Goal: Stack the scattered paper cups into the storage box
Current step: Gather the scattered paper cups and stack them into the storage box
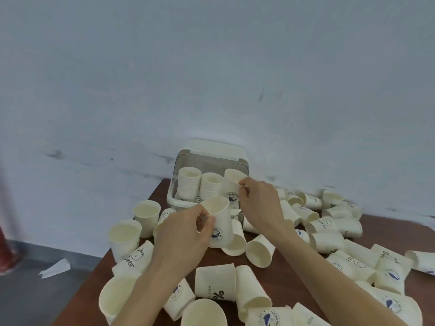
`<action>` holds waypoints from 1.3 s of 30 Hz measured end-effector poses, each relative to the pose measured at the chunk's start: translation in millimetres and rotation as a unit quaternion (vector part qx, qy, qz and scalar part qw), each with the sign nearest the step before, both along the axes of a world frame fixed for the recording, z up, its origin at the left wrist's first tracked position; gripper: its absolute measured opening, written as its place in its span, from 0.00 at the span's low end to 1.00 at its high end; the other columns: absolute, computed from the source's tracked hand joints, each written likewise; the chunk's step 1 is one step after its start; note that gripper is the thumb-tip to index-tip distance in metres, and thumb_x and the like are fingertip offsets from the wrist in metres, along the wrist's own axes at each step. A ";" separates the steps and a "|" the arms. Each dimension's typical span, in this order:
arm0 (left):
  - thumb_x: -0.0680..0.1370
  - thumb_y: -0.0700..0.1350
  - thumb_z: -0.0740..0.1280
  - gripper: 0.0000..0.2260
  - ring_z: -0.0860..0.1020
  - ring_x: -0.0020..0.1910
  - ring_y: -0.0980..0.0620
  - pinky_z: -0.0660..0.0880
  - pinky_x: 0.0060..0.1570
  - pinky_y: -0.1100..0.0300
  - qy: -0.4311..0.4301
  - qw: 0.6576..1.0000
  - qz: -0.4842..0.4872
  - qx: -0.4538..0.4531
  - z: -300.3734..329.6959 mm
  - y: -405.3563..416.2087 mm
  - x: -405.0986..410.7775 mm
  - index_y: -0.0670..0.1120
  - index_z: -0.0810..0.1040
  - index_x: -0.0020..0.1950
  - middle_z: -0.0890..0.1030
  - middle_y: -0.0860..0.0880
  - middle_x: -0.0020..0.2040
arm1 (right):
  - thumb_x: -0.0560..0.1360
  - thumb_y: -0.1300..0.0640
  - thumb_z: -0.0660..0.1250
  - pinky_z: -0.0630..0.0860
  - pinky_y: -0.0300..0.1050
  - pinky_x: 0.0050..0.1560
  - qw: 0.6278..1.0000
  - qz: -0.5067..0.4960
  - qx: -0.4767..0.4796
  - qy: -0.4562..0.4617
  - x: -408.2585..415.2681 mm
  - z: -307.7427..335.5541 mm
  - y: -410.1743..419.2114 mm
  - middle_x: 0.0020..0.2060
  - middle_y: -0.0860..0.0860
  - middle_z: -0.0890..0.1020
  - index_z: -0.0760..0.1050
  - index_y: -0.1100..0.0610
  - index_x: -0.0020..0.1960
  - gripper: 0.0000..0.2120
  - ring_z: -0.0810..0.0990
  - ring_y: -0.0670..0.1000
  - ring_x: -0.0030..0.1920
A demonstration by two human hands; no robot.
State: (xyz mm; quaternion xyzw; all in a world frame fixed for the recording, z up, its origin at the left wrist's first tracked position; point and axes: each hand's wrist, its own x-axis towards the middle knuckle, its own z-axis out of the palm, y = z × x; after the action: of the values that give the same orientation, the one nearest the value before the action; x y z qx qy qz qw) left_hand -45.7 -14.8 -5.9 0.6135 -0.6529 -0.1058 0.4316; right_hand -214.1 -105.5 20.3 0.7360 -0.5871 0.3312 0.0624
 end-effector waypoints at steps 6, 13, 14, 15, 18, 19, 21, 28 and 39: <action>0.78 0.55 0.62 0.08 0.75 0.37 0.57 0.74 0.39 0.58 -0.017 1.000 -0.003 0.009 -1.6 -12.4 15.8 0.55 0.77 0.43 0.78 0.58 0.34 | 0.76 0.62 0.56 0.72 0.48 0.40 1.000 -0.009 -0.010 0.021 33.2 12.7 -68.0 0.44 0.57 0.80 0.78 0.58 0.55 0.13 0.76 0.59 0.45; 0.79 0.55 0.59 0.10 0.77 0.36 0.58 0.76 0.39 0.55 -0.048 0.999 0.018 0.014 -1.4 -29.5 32.0 0.54 0.79 0.46 0.80 0.58 0.37 | 0.74 0.64 0.56 0.75 0.50 0.38 0.994 -0.028 0.043 0.099 51.2 -1.6 -108.0 0.41 0.58 0.80 0.77 0.60 0.50 0.11 0.77 0.60 0.43; 0.79 0.54 0.59 0.11 0.77 0.36 0.57 0.76 0.39 0.53 -0.050 0.998 0.019 0.013 -1.2 -32.9 33.6 0.53 0.79 0.45 0.80 0.57 0.37 | 0.74 0.64 0.56 0.73 0.48 0.36 0.992 -0.027 0.053 0.108 51.8 -6.3 -112.2 0.40 0.58 0.80 0.77 0.60 0.49 0.11 0.77 0.60 0.42; 0.80 0.54 0.59 0.11 0.77 0.35 0.56 0.76 0.39 0.53 -0.055 0.998 0.019 0.013 -0.5 -36.6 34.8 0.53 0.79 0.45 0.80 0.57 0.36 | 0.75 0.64 0.57 0.71 0.47 0.34 0.991 -0.025 0.063 0.117 52.1 -10.3 -115.4 0.40 0.57 0.80 0.77 0.60 0.48 0.11 0.77 0.59 0.40; 0.80 0.53 0.58 0.11 0.76 0.33 0.55 0.76 0.39 0.53 -0.074 0.997 0.020 0.015 5.6 -49.1 36.7 0.53 0.78 0.44 0.80 0.56 0.35 | 0.75 0.64 0.58 0.69 0.45 0.32 0.985 -0.024 0.085 0.145 52.1 -20.6 -121.8 0.38 0.57 0.80 0.77 0.60 0.44 0.09 0.76 0.58 0.36; 0.80 0.53 0.58 0.11 0.76 0.34 0.54 0.76 0.40 0.52 -0.077 0.997 0.022 0.014 8.5 -54.4 37.6 0.53 0.78 0.44 0.80 0.56 0.36 | 0.74 0.65 0.58 0.69 0.45 0.31 0.984 -0.022 0.090 0.152 52.3 -23.5 -122.5 0.38 0.57 0.80 0.76 0.61 0.43 0.09 0.75 0.58 0.35; 0.80 0.52 0.58 0.11 0.77 0.36 0.50 0.76 0.41 0.51 -0.083 0.996 0.031 0.005 15.6 -67.3 39.8 0.52 0.78 0.44 0.80 0.54 0.37 | 0.74 0.66 0.57 0.67 0.44 0.32 0.981 -0.019 0.098 0.165 52.4 -27.9 -121.4 0.38 0.57 0.79 0.74 0.61 0.40 0.08 0.74 0.58 0.35; 0.80 0.48 0.58 0.11 0.77 0.41 0.43 0.76 0.42 0.49 -0.084 0.992 0.082 -0.056 39.3 -130.7 50.1 0.48 0.79 0.47 0.81 0.48 0.39 | 0.74 0.65 0.58 0.65 0.47 0.39 0.973 0.017 0.102 0.204 54.1 -50.9 -110.4 0.46 0.57 0.79 0.69 0.59 0.45 0.03 0.77 0.59 0.49; 0.83 0.47 0.56 0.12 0.77 0.43 0.43 0.72 0.38 0.52 -0.157 0.979 0.091 -0.089 5.7 -174.4 47.1 0.44 0.77 0.55 0.78 0.47 0.48 | 0.74 0.66 0.57 0.66 0.47 0.44 0.974 0.014 0.111 0.199 55.3 -62.3 -107.6 0.57 0.61 0.77 0.56 0.68 0.71 0.27 0.72 0.60 0.57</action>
State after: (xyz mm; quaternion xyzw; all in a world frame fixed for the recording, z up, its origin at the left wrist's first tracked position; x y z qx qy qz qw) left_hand 1.4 -189.2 -0.2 0.6384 -0.6605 0.0898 0.3847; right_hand -158.8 -213.0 -42.0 0.7977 -0.5856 0.1114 0.0913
